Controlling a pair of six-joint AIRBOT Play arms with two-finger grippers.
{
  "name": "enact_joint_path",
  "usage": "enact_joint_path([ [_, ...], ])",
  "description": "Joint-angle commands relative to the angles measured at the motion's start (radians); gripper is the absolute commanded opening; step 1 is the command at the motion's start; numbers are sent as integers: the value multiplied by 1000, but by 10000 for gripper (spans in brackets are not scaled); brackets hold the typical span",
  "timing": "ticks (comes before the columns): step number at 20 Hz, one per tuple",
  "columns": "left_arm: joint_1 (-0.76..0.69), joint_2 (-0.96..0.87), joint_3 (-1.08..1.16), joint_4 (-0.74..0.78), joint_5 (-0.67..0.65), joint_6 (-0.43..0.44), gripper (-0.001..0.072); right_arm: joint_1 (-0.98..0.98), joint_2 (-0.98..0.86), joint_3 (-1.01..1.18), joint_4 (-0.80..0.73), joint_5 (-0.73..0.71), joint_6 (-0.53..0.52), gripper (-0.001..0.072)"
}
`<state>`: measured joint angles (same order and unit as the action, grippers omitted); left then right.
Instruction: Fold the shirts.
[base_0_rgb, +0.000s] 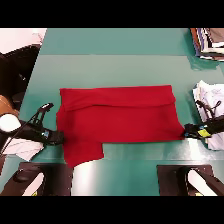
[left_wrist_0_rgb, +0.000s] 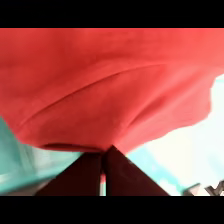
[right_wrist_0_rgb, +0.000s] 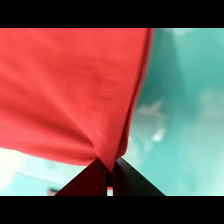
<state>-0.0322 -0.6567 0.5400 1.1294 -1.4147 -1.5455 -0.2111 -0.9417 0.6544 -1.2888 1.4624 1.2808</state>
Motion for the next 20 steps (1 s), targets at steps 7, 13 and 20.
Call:
enact_joint_path([
  [7,0,-101,189,24,182,48,21,159,-72,272,-66,-30,59,16],
  [13,0,-576,518,75,386,121,23,230,-452,588,-64,-84,85,17],
  [20,0,-762,636,73,475,126,567,192,-684,782,109,-108,79,342],
])
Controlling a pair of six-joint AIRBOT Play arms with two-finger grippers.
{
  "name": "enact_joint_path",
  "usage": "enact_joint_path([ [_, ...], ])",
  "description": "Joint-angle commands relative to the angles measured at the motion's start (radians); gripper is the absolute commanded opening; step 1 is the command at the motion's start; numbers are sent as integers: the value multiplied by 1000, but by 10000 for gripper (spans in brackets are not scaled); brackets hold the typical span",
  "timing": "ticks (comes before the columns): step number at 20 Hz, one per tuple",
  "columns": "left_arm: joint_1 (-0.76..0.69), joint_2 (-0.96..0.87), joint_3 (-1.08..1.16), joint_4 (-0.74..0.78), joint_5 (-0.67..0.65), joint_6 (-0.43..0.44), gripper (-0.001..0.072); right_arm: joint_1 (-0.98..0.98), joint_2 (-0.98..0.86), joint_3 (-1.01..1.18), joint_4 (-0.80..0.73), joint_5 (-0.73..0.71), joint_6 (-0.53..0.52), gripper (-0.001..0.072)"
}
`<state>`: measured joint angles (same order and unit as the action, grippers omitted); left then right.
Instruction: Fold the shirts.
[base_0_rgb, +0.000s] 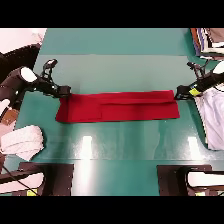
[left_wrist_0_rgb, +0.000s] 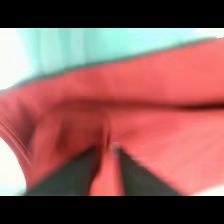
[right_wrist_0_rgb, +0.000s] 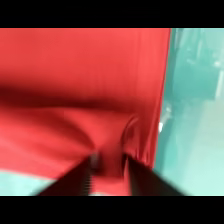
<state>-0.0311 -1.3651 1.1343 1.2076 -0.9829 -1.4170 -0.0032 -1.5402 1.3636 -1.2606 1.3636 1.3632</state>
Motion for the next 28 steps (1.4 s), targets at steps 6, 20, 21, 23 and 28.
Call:
enact_joint_path([
  [6,-1,-53,132,-12,-235,4,207,-184,-20,-66,171,25,-67,484],
  [20,-177,-80,124,-229,-59,-43,22,-153,-116,-181,456,-49,-213,17],
  [21,-217,-95,125,-229,-12,-53,22,-152,-110,-148,457,-11,-213,17],
  [23,-290,-134,134,-235,52,-54,22,-146,-74,-87,474,61,-211,17],
  [28,-434,-328,292,-256,85,-80,22,-55,93,60,510,95,-169,16],
])
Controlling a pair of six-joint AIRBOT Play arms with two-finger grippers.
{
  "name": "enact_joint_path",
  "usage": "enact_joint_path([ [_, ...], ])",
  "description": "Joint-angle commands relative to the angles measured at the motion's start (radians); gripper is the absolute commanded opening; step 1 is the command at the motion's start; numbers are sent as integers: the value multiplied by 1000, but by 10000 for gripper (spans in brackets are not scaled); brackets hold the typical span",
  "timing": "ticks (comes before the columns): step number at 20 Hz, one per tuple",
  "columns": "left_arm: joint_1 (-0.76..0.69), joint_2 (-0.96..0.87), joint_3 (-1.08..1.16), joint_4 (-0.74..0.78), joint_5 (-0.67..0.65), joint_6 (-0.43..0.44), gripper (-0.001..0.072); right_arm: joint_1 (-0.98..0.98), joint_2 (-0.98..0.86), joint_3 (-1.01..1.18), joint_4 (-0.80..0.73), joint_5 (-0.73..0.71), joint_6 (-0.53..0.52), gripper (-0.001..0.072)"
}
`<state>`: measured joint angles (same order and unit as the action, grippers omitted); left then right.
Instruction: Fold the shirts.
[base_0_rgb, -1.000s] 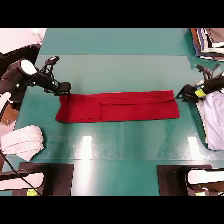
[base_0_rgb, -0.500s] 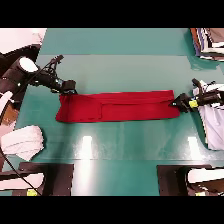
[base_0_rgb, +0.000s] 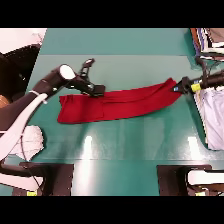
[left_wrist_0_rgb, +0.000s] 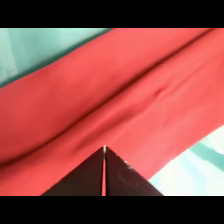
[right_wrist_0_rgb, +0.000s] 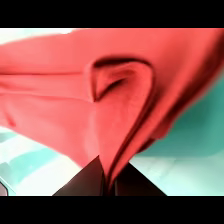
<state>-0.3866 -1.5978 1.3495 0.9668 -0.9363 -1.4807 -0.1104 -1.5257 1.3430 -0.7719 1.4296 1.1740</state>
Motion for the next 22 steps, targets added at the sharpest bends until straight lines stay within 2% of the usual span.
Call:
enact_joint_path([
  [1,-99,-134,112,-19,38,-30,22,90,105,115,21,29,24,16],
  [7,-176,-268,237,-39,30,-40,22,344,117,319,21,4,76,16],
  [13,-154,-266,238,108,-73,-42,22,504,48,454,21,-40,94,16],
  [15,-96,-229,241,130,-114,-41,22,552,32,472,22,-73,94,17],
  [18,56,-80,246,232,-157,-37,23,674,0,473,22,-137,93,17],
  [22,318,167,256,316,-200,8,24,906,-117,475,21,-338,70,18],
])
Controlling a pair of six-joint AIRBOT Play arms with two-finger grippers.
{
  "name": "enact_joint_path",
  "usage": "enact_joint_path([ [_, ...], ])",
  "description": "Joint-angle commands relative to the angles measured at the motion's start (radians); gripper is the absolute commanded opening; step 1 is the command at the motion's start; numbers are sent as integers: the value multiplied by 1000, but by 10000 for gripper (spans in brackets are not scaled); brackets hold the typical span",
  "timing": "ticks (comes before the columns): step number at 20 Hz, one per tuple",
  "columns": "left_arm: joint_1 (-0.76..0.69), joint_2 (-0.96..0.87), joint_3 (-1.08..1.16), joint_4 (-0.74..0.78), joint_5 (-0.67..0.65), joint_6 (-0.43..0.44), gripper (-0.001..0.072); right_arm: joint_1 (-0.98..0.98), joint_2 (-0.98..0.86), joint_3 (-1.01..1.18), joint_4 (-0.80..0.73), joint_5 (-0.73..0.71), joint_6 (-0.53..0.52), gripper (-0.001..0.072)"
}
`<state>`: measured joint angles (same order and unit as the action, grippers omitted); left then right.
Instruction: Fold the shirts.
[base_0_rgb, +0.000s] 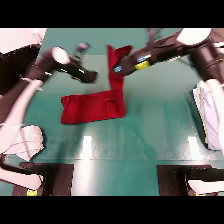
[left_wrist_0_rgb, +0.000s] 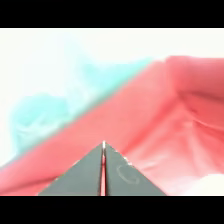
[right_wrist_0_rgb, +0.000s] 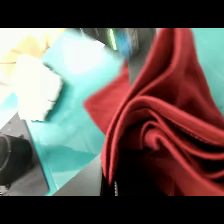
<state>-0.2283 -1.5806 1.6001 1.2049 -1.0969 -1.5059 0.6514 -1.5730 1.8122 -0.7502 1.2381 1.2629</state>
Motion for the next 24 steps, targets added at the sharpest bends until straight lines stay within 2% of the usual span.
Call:
enact_joint_path([
  [1,221,203,5,97,-40,33,23,196,-116,21,-4,-190,-22,20],
  [2,272,243,5,102,-40,33,23,244,-174,57,-4,-215,-43,82],
  [4,363,306,5,101,-47,33,23,306,-281,155,-10,-217,-93,503],
  [5,392,323,5,101,-55,33,23,321,-320,199,-32,-192,-94,543],
  [6,414,336,5,101,-64,33,23,323,-349,242,-80,-139,-92,538],
  [7,427,341,5,101,-80,34,23,314,-353,253,-142,-94,-52,499],
  [9,426,341,5,100,-116,56,23,264,-301,175,-227,-46,-2,497],
  [15,426,341,5,70,-153,67,23,-68,-57,-309,-244,-63,88,499],
  [16,426,340,5,63,-152,66,23,-130,-35,-387,-230,-89,119,531],
  [17,423,338,5,56,-150,66,23,-190,-32,-446,-179,-107,137,601],
  [18,417,338,0,43,-144,67,23,-232,-45,-488,-103,-111,134,633],
  [22,396,336,-10,27,-132,68,23,-262,-167,-546,180,-127,-1,630],
  [24,386,336,-10,25,-118,69,24,-209,-240,-489,212,-130,-10,628],
])
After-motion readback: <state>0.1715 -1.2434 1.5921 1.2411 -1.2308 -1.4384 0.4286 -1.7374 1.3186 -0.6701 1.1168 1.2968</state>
